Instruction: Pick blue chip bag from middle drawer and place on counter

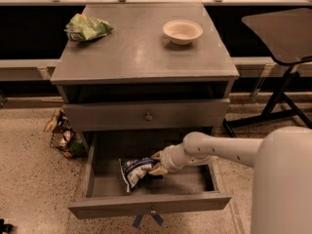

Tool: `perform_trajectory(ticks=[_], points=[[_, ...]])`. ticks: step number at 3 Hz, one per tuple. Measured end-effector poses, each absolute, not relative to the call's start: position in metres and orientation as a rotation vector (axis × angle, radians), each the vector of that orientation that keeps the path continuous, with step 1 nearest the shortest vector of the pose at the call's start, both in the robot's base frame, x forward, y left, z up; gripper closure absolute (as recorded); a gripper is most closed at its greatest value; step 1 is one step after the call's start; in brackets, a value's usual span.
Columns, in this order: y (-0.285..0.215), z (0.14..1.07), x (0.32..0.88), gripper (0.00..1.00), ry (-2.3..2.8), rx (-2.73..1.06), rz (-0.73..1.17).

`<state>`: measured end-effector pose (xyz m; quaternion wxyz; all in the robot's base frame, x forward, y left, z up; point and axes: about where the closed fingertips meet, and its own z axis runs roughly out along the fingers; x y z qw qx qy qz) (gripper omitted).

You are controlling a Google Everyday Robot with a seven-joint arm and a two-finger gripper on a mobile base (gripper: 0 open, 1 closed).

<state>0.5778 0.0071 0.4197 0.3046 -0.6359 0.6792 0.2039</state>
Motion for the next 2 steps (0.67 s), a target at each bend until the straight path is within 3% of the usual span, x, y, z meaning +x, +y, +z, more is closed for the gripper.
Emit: perform_trajectory(ticks=[1, 2], points=[[-0.006, 0.460, 0.563, 1.00, 1.729, -1.657, 0.555], [-0.011, 0.506, 0.540, 1.00, 1.680, -1.625, 0.586]])
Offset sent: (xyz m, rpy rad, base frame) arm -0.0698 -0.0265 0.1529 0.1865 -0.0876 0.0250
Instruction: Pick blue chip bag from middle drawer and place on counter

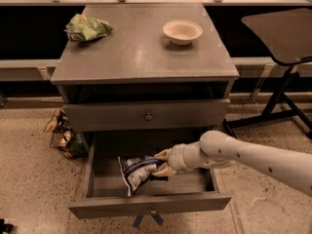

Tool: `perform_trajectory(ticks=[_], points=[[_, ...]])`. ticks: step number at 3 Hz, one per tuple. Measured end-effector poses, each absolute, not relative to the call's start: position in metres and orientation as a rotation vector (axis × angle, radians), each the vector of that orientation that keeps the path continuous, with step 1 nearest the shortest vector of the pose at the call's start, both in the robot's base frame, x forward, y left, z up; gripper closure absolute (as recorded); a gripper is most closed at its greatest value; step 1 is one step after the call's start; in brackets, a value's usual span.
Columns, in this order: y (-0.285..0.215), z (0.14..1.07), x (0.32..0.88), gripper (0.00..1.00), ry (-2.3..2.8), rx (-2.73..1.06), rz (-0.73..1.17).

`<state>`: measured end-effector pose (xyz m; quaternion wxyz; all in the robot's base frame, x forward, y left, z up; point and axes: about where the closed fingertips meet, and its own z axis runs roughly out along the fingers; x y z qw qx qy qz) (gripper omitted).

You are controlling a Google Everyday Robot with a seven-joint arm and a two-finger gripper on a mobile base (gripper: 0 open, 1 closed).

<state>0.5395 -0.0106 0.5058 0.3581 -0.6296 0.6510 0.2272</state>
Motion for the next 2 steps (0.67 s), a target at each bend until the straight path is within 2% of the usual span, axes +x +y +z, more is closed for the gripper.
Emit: perform_trajectory(ticks=[2], points=[[-0.012, 0.618, 0.508, 1.00, 1.554, -1.479, 0.585]])
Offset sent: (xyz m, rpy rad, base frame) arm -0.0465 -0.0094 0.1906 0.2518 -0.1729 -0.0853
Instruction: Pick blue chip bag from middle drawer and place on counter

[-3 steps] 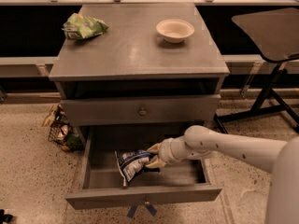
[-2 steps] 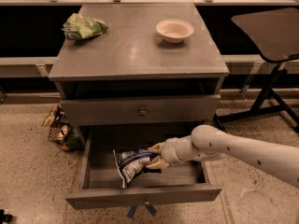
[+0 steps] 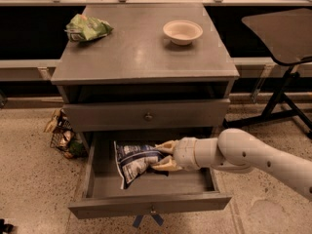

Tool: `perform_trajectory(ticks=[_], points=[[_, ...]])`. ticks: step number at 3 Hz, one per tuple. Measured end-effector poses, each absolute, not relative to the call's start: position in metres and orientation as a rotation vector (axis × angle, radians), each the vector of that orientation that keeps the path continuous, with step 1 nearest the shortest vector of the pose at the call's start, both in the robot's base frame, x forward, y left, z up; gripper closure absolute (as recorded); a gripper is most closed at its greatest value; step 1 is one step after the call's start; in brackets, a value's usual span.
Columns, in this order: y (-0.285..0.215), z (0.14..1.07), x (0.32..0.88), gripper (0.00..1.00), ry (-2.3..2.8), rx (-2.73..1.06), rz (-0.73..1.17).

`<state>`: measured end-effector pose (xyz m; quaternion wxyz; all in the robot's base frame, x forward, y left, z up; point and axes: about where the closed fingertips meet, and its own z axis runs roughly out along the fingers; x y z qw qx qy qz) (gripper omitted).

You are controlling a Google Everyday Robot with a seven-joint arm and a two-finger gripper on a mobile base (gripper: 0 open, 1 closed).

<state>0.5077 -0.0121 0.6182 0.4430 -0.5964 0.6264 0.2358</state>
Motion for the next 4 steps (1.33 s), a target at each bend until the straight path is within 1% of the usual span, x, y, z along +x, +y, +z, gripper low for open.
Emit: perform_trajectory(ticks=[1, 2, 3, 4], points=[[-0.018, 0.671, 0.505, 1.00, 1.493, -1.372, 0.576], [-0.020, 0.678, 0.503, 1.00, 1.488, -1.352, 0.574], [-0.018, 0.701, 0.511, 1.00, 1.463, -1.311, 0.555], [-0.023, 0.753, 0.523, 1.00, 1.433, -1.260, 0.530]])
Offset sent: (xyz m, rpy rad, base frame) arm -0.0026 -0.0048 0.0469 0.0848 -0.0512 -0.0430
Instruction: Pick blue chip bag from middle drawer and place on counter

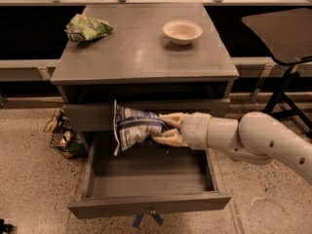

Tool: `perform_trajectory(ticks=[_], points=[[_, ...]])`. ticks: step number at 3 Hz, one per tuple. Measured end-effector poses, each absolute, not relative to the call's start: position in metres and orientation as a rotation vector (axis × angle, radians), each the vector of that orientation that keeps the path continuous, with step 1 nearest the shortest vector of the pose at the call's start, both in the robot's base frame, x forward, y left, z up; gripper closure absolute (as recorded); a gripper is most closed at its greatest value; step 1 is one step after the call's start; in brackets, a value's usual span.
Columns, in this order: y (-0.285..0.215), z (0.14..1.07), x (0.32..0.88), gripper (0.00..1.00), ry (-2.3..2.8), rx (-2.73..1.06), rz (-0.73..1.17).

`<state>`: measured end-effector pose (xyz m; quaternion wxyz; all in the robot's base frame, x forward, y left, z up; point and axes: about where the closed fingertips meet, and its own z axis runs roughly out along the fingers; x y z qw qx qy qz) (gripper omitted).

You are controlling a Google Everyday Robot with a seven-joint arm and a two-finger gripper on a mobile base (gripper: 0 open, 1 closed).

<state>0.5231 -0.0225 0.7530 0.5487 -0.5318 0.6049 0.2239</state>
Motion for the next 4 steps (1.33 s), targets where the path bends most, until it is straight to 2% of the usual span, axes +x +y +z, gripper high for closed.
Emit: perform_trajectory(ticks=[2, 4], points=[[-0.035, 0.844, 0.549, 1.00, 1.461, -1.211, 0.497], [-0.054, 0.903, 0.598, 1.00, 1.524, -1.212, 0.387]])
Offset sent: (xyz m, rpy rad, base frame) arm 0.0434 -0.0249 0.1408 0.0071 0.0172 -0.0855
